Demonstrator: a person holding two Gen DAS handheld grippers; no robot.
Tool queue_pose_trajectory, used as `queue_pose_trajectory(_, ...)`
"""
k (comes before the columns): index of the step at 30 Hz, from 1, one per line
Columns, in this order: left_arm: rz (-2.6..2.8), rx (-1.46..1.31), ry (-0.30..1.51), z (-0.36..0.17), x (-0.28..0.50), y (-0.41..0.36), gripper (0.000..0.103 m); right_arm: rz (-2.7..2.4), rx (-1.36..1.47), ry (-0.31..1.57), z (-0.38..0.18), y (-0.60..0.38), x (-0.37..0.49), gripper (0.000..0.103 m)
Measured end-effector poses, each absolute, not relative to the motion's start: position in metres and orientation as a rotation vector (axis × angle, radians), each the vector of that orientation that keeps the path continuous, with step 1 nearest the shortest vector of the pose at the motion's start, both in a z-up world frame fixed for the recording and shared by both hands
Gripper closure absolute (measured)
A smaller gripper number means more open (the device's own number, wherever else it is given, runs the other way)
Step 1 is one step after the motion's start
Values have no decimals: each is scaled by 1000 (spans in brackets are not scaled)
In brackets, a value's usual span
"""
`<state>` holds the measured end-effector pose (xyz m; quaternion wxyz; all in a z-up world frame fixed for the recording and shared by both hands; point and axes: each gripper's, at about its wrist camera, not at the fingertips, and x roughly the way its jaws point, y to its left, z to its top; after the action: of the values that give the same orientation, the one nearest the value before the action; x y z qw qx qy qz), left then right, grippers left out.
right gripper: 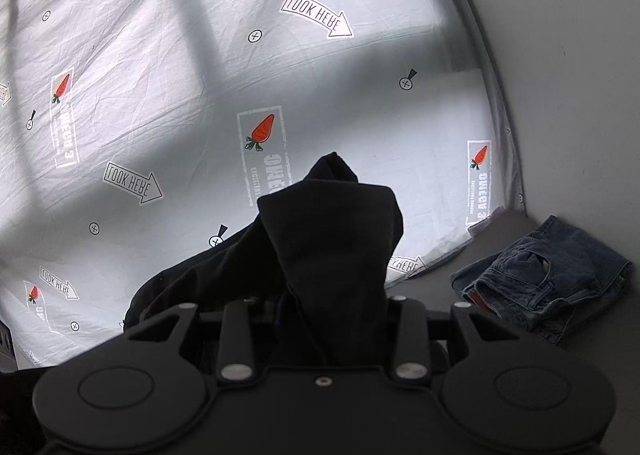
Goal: Fold clothes
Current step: 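Lift and carry the folded pants with both grippers toward the jeans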
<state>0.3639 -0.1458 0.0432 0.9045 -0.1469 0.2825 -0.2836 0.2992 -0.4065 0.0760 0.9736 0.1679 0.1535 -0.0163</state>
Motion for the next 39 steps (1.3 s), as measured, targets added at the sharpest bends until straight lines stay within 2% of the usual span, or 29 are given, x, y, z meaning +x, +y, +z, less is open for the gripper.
queue_pose_trajectory(15, -552, -441, 580, 21, 365, -411, 52, -3, 275, 205, 57, -660, 294, 66)
queue_pose_trajectory(19, -524, -454, 619, 13, 378, -468, 52, 8, 254, 266, 65, -720, 318, 66)
queue_pose_trajectory(25, -485, -484, 676, -15, 413, -509, 53, 61, 149, 315, 58, -766, 366, 65)
queue_pose_trajectory(31, -414, -495, 762, -50, 470, -527, 53, 106, 170, 410, 21, -789, 435, 65)
queue_pose_trajectory(35, -387, -491, 820, -75, 517, -537, 53, 137, 96, 459, -1, -793, 487, 64)
queue_pose_trajectory(39, -357, -456, 865, -97, 556, -549, 52, 109, -16, 527, -23, -785, 537, 59)
